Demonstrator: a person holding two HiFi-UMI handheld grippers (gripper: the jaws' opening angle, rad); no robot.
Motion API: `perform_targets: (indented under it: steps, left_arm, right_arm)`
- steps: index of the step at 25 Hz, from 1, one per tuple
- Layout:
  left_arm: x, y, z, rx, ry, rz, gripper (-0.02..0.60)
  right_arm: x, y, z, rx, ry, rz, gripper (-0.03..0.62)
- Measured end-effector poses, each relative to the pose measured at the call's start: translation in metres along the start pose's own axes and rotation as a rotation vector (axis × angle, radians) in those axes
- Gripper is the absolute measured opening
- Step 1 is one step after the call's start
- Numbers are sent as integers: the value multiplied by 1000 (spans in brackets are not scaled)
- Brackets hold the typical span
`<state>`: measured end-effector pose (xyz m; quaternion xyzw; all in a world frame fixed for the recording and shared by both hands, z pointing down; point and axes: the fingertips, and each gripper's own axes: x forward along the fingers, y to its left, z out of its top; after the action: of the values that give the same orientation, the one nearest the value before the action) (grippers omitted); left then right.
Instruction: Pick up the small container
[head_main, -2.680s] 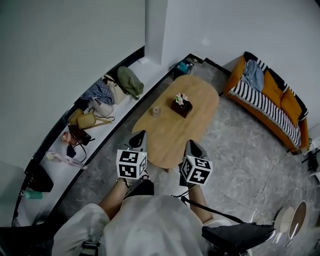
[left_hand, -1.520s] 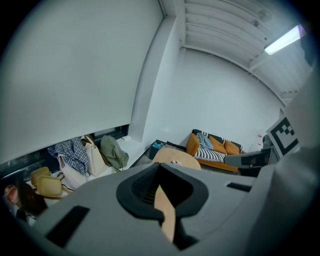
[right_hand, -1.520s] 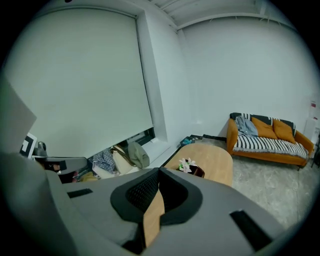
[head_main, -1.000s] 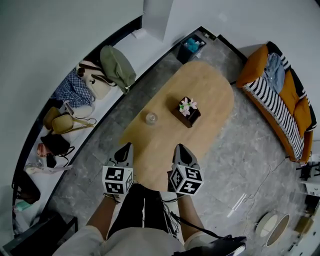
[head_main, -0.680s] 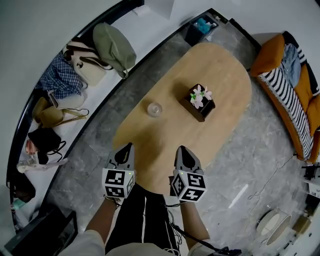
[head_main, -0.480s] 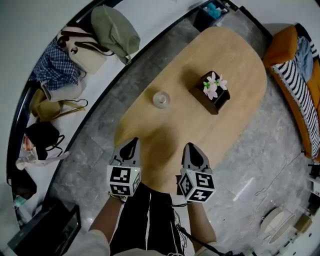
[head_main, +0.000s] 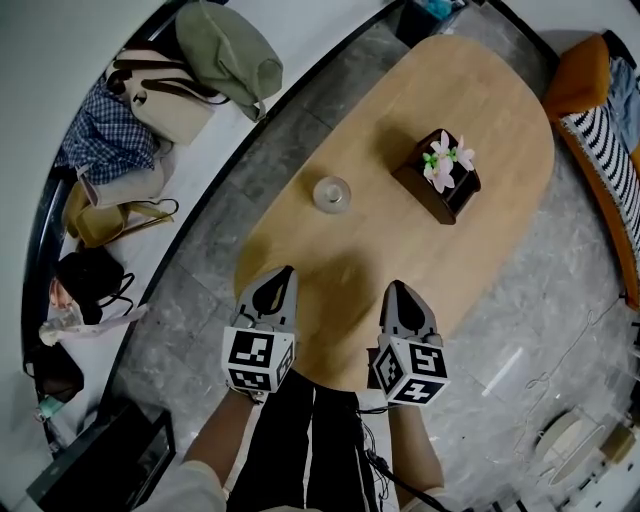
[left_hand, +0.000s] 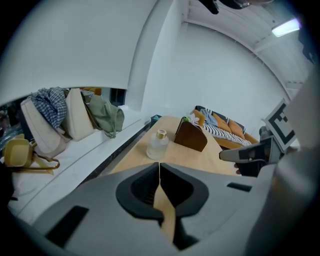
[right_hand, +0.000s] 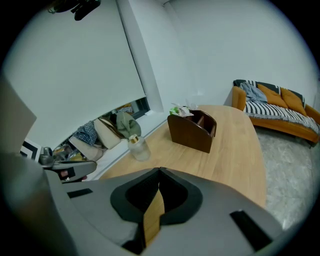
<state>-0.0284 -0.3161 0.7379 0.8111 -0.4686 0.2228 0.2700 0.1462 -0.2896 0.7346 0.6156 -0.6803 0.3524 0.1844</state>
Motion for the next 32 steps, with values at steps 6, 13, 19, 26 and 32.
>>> perform_targets:
  steps: [6,13,19,26,32]
  left_arm:
    - [25,-3,1,11,-13,-42,75]
    - [61,-2,1,36,-19,-84,186]
    - [90,-7,9,57,-45,-109,287]
    - [125,-4,27,120,-71,-59,333]
    - [147,-4,30,145,-70,-30,336]
  right_arm:
    - [7,-9,-7,3,20,-10,23]
    - [15,-18,-15,5,43,-21,23]
    - [18,-26,-20,8,61,-28,23]
    - [19,-35,-29,52,73,-39,23]
    - [17,-45,-34,71,81,-49,23]
